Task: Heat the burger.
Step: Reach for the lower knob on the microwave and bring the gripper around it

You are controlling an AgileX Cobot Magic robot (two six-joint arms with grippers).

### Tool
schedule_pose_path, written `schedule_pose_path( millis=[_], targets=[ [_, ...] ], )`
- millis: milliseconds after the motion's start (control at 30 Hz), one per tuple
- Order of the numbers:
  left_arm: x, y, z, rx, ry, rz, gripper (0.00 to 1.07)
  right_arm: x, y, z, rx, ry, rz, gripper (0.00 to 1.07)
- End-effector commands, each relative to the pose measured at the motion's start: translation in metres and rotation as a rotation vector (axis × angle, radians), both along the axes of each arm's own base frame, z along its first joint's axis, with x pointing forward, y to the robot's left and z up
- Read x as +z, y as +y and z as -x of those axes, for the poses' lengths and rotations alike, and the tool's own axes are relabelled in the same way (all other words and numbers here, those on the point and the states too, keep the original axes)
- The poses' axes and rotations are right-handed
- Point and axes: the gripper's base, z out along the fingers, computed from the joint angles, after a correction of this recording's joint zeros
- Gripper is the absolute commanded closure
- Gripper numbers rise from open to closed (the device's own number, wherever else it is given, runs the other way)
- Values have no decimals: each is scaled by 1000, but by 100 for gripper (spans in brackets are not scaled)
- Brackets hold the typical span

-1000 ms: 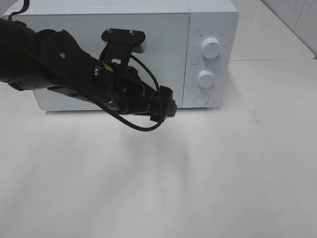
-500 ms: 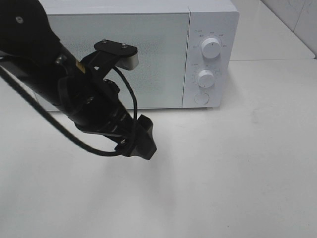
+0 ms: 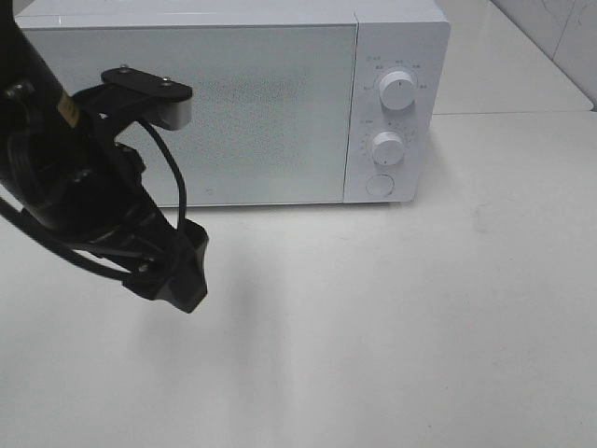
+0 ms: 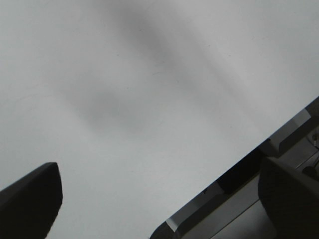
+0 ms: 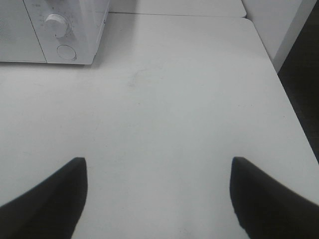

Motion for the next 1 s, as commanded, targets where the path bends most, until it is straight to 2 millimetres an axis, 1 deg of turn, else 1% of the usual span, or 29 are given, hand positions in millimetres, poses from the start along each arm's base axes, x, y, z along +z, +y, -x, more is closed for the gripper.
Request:
schedule_pose_path(
  millis=[33,67,100,133,167,233,267,300,333,367,400,433,467,500,533,567,600,633,667,700,733,767,800,833,867,900,933,967,1000],
  targets=[
    [9,25,-10,77,27,43,6,0,0,4,-3,-29,5,32],
    [9,25,-10,77,27,43,6,0,0,4,-3,-29,5,32],
    [11,32,-13,94,35,60,6,0,0,4,-3,-29,5,32],
    [15,45,-18,125,49,90,6,0,0,4,-3,-29,5,32],
    [15,45,-18,125,49,90,6,0,0,4,-3,-29,5,32],
    [16,52,-21,144,59,98,6,0,0,4,-3,-29,5,32],
    [19,69,-26,189,72,109,6,0,0,4,-3,-29,5,32],
    [20,77,-27,210,77,109,6,0,0,4,-3,-29,5,32],
    [23,95,-30,267,91,104,6,0,0,4,-3,-29,5,32],
    [23,95,-30,267,91,104,6,0,0,4,-3,-29,5,32],
    [24,104,-30,294,98,98,6,0,0,4,-3,-29,5,32],
    [24,104,-30,294,98,98,6,0,0,4,-3,-29,5,32],
    [26,119,-28,348,94,104,6,0,0,4,-3,-29,5,32],
    [25,134,-21,421,91,117,6,0,0,4,-3,-29,5,32],
    [25,134,-21,421,91,117,6,0,0,4,-3,-29,5,32],
    [25,140,-17,451,88,123,6,0,0,4,-3,-29,5,32],
    [25,151,-7,514,86,130,6,0,0,4,-3,-29,5,32],
    [25,151,-7,514,86,130,6,0,0,4,-3,-29,5,32],
    [24,156,-1,544,92,132,6,0,0,4,-3,-29,5,32],
    [23,163,11,587,91,135,6,0,0,4,-3,-29,5,32],
    [23,163,11,587,91,135,6,0,0,4,-3,-29,5,32],
    [22,166,18,605,87,136,6,0,0,4,-3,-29,5,32],
    [22,170,30,622,73,132,6,0,0,4,-3,-29,5,32],
    [22,170,30,622,73,132,6,0,0,4,-3,-29,5,32],
    [23,170,36,618,58,125,6,0,0,4,-3,-29,5,32],
    [25,171,48,613,27,119,6,0,0,4,-3,-29,5,32],
    [25,171,48,613,27,119,6,0,0,4,-3,-29,5,32],
    [26,172,53,611,16,117,6,0,0,4,-3,-29,5,32],
    [25,172,65,608,-8,112,6,0,0,4,-3,-29,5,32]
  ],
)
